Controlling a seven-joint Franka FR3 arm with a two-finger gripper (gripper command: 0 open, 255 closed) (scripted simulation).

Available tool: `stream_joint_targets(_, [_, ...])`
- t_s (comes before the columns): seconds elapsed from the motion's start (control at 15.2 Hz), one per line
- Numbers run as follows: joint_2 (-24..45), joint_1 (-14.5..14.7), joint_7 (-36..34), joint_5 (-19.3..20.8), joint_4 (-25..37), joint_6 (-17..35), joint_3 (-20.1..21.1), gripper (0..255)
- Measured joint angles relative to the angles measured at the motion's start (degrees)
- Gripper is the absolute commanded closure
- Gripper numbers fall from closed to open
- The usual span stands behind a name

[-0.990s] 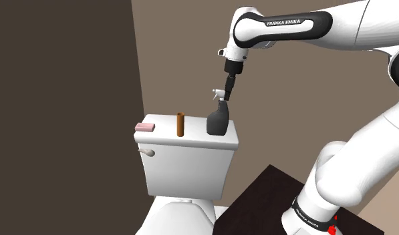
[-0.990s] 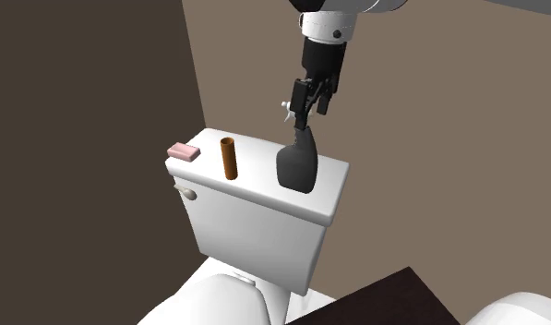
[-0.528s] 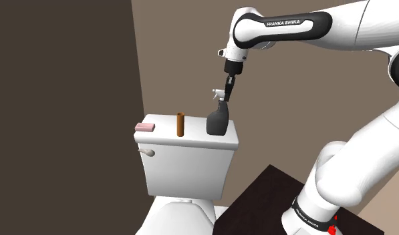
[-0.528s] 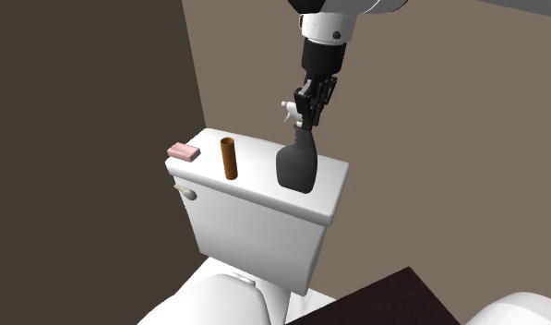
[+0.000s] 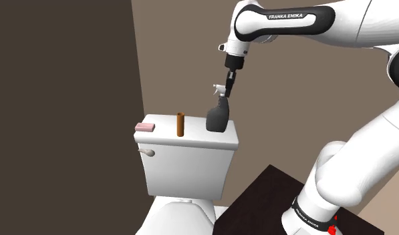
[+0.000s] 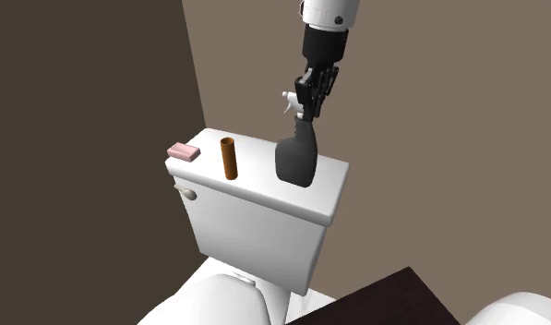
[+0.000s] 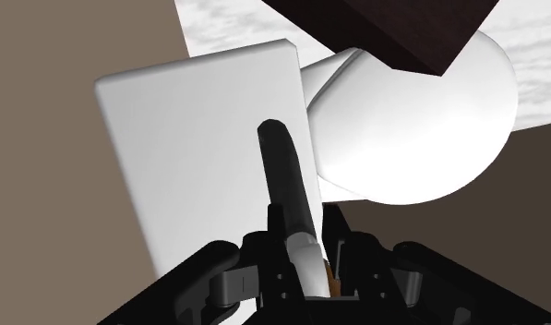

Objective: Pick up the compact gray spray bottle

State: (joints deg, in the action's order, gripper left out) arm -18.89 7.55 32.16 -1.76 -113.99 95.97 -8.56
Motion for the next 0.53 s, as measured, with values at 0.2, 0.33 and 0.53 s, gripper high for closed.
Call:
stream_joint_targets(0.2, [0.46,0.05,-0.11,-0.06,2.51,-2.05,0.01,255])
stream_joint_targets(0.33, [0.76,0.04,-0.05,-0.08,4.59,-3.82,-0.06,255])
stream_joint_targets(0.53, [1.32,0.11,-0.20,-0.17,7.32,-6.01,-0.03,255])
